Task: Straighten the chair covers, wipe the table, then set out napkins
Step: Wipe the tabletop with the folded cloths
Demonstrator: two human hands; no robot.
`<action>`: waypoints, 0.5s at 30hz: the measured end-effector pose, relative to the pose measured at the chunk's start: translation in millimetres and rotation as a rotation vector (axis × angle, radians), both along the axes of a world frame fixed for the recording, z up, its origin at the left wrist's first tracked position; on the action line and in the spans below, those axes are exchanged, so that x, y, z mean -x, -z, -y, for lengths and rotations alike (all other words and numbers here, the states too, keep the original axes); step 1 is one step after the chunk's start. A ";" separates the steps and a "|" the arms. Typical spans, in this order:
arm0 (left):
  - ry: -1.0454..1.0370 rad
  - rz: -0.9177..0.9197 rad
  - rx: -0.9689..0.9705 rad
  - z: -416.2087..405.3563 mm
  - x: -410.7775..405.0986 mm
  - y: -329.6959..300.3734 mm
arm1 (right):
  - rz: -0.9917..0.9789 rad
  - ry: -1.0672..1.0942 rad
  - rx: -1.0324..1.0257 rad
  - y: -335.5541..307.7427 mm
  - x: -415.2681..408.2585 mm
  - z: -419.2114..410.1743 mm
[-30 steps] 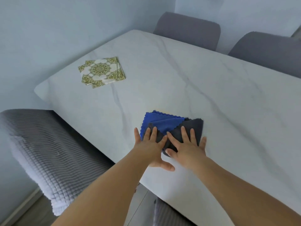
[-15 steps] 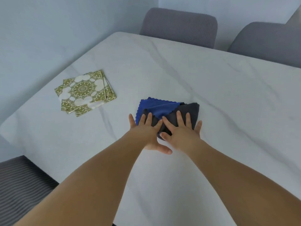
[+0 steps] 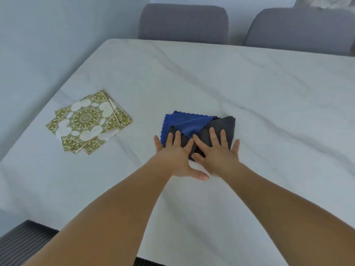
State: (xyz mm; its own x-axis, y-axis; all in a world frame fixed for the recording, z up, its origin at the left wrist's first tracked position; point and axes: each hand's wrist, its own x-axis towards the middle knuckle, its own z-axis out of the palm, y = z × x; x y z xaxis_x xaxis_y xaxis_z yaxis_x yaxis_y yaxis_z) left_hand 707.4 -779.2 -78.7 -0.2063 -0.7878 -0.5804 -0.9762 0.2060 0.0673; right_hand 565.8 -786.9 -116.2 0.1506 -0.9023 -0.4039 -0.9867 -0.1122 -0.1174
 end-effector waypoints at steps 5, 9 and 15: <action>0.260 0.056 0.018 -54.5 -0.5 3.4 | -0.019 0.039 -0.021 -3.3 17.5 -76.3; 0.398 0.042 0.017 -69.6 17.8 3.5 | -0.049 0.122 -0.032 -5.7 39.3 -116.4; 0.453 0.054 0.004 -44.4 61.9 -1.5 | -0.064 0.248 -0.043 -8.9 71.0 -104.5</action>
State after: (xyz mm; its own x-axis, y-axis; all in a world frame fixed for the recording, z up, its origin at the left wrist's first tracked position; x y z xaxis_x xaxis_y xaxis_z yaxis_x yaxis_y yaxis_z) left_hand 645.5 -734.8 -77.2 -0.5003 -0.6271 -0.5971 -0.7896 0.6134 0.0173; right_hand 494.8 -682.3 -107.3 -0.0998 -0.8902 -0.4445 -0.9890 0.1377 -0.0536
